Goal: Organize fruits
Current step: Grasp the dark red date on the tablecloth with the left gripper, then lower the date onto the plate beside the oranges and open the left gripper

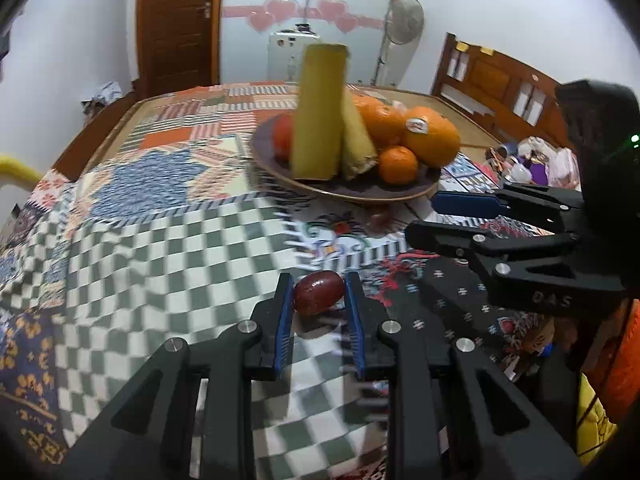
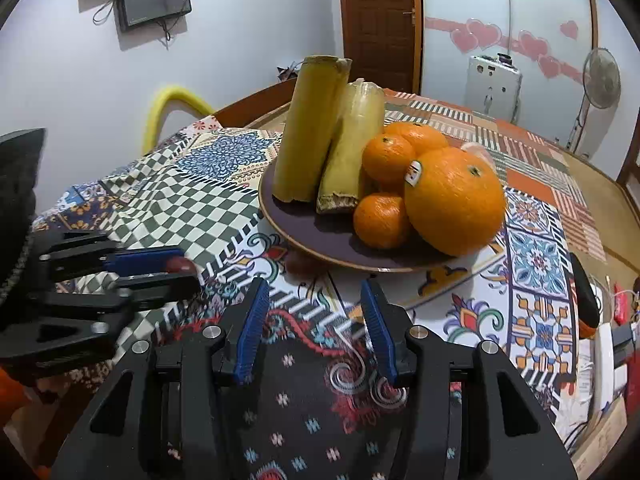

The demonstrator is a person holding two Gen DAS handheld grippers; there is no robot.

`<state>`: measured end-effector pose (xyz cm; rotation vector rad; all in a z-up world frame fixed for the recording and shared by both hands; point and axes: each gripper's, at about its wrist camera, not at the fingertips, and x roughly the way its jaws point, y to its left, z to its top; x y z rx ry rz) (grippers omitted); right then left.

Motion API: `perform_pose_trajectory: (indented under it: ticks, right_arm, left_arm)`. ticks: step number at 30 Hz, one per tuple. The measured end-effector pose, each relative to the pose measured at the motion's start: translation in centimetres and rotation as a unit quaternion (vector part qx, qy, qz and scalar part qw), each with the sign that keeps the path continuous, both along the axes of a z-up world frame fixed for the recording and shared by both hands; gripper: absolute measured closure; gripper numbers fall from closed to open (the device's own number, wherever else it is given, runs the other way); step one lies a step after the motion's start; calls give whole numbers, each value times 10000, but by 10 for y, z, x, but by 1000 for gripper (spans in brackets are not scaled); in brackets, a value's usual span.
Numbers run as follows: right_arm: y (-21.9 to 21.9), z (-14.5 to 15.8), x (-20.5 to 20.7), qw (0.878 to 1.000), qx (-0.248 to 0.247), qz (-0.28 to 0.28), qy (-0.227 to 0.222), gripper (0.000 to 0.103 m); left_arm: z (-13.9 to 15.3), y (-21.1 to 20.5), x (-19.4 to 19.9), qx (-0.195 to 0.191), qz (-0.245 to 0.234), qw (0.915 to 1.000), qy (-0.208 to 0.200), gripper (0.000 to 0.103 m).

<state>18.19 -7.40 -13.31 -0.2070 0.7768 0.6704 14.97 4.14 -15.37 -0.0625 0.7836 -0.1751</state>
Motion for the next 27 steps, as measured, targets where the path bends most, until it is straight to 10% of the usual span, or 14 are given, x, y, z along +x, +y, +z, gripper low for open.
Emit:
perform_pose_trajectory:
  ticks: [27]
  right_arm:
    - [27,-13,-1,9985,-303,-432,-117,71]
  left_arm:
    - [2,31,-23,-243,248,9991,-225,78]
